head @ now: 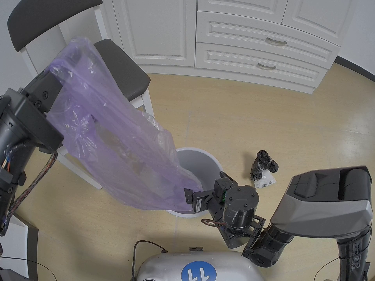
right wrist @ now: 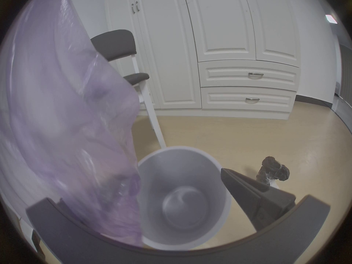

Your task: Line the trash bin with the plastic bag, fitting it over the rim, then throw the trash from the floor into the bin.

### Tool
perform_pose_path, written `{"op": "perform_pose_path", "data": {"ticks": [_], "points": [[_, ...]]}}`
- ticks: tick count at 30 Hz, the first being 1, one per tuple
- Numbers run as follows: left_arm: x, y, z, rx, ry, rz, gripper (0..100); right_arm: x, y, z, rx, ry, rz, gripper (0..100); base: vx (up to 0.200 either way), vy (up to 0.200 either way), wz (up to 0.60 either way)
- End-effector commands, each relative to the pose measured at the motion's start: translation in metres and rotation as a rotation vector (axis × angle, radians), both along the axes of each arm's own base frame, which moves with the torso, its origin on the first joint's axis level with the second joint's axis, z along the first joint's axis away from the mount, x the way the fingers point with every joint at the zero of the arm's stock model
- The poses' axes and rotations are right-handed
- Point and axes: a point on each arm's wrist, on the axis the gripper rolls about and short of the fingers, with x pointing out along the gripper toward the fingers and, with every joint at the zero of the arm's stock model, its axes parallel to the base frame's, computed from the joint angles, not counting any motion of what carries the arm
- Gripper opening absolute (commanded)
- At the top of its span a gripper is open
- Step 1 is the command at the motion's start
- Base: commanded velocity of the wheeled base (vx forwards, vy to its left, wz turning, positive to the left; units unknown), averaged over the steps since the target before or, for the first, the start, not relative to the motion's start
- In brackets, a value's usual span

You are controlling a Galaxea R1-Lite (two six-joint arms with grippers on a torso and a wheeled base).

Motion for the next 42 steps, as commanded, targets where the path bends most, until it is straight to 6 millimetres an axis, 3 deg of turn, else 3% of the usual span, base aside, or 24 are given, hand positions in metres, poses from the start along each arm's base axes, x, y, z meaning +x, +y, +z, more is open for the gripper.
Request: {"op": "perform_pose_path", "data": {"ticks": [1, 10, 17, 30, 42], "points": [[0.004, -0.003, -0.003, 0.008, 0.016, 0.011, 0, -0.003, -0.002, 0.029, 0.059, -0.042, -0.001, 100, 0.0, 0.0, 0.0], [0.013, -0.001, 0.001, -0.014, 0.025, 0.067, 0, -0.031, 0.003, 0.072, 0.163, 0.096, 0.06, 100, 0.0, 0.0, 0.0], [0.014, 0.005, 0.02, -0.106, 0.004, 0.136, 0, -0.019, 0.019, 0.084, 0.283, 0.153, 0.046, 100, 0.0, 0.0, 0.0], [0.012, 0.011, 0.045, -0.231, -0.009, 0.225, 0, -0.021, 0.036, 0.12, 0.551, 0.204, 0.071, 100, 0.0, 0.0, 0.0], [0.015, 0.024, 0.055, -0.274, -0.041, 0.297, 0, -0.029, 0.045, 0.11, 0.556, 0.242, 0.093, 100, 0.0, 0.0, 0.0]]}}
